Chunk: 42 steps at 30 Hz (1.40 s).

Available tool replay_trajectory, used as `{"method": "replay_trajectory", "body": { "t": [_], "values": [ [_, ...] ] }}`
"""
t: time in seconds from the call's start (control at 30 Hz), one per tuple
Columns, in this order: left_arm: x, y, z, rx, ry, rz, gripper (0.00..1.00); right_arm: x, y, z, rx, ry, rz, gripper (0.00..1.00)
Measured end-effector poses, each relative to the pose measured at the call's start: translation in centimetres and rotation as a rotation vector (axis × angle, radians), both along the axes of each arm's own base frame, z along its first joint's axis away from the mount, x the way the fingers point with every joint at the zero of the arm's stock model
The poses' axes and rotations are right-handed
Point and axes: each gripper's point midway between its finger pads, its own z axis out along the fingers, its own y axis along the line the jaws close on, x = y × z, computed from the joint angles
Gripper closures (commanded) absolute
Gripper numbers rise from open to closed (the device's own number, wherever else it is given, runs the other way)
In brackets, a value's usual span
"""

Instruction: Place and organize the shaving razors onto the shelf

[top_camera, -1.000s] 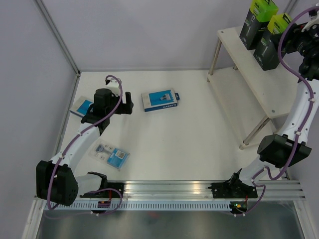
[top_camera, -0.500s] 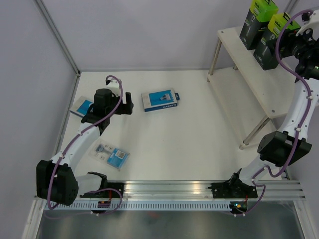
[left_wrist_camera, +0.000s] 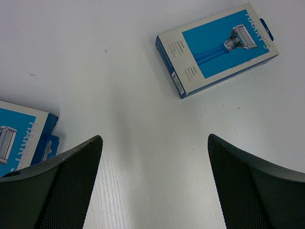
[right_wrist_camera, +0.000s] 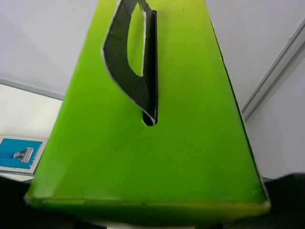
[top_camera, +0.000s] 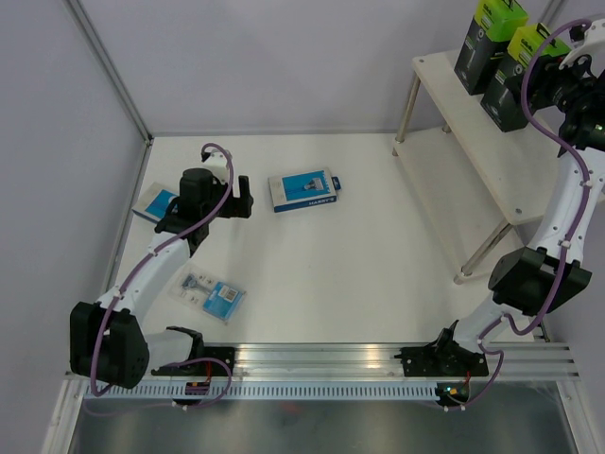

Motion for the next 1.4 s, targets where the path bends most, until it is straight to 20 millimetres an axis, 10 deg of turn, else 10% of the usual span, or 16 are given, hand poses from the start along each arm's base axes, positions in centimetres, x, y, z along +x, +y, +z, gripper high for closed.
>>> {"method": "replay_trajectory", "body": {
  "t": [1.13,1.4],
  "values": [
    [-0.1,0.0,-0.9,0.011,0.029,-0.007,0.05,1.7,0.9,0.1,0.02,-0.024,-0.013,0.39],
    [-0.1,-0.1,-0.9,0.009,0.03,-0.01,0.05,1.8,0.9,-0.6,0.004,-0.011,-0.013,0.03]
  ]
}}
